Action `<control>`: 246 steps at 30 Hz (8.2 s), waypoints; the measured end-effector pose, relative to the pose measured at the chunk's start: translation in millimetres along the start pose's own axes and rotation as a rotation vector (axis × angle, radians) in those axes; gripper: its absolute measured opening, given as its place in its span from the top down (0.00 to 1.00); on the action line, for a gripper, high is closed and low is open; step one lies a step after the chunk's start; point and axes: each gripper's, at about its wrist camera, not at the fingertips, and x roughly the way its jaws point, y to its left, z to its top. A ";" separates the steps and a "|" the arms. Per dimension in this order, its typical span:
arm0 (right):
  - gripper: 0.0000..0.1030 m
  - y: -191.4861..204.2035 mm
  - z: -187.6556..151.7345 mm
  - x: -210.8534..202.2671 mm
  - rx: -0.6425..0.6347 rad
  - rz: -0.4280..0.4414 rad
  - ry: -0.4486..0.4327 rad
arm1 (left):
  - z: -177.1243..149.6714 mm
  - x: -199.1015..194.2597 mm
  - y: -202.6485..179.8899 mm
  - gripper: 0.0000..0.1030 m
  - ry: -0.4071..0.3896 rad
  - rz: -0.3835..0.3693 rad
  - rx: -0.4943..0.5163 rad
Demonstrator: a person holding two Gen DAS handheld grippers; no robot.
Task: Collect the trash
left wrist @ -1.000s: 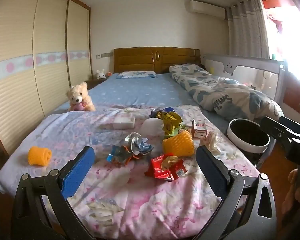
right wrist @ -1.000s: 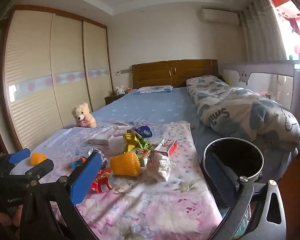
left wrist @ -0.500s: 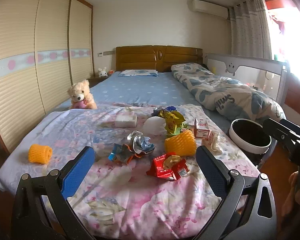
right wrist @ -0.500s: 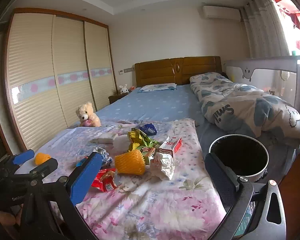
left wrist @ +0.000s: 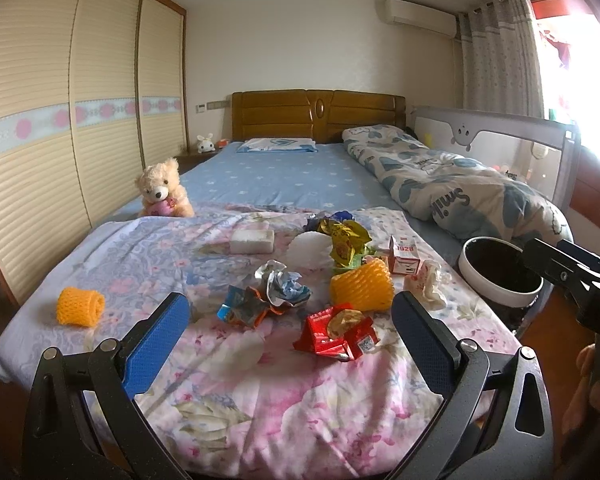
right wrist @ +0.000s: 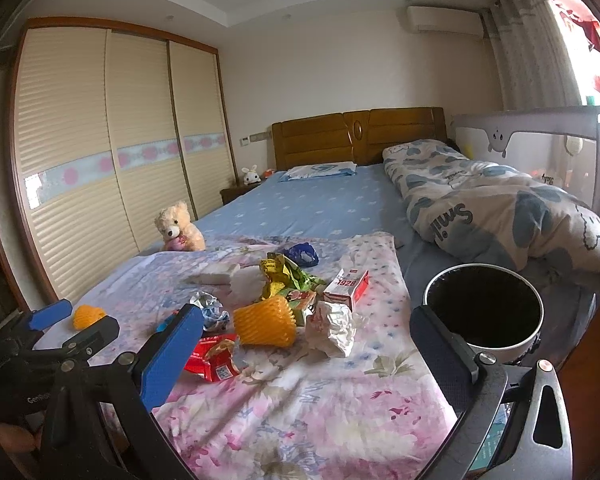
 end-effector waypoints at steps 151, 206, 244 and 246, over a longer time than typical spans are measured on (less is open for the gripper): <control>0.70 -271.1 -9.1 112.2 0.341 -0.213 0.378 | 39.3 201.5 -282.5 0.72 0.358 -0.614 0.264; 0.22 -56.9 -27.8 134.5 0.246 0.123 0.361 | -19.7 142.7 1.3 0.27 0.354 -0.131 -0.053; 0.69 -10.5 -41.5 184.0 0.176 0.233 0.444 | -39.8 160.8 80.6 0.88 0.421 -0.100 -0.156; 0.69 -15.2 -39.7 176.8 0.183 0.227 0.432 | -38.1 152.5 72.5 0.88 0.413 -0.127 -0.141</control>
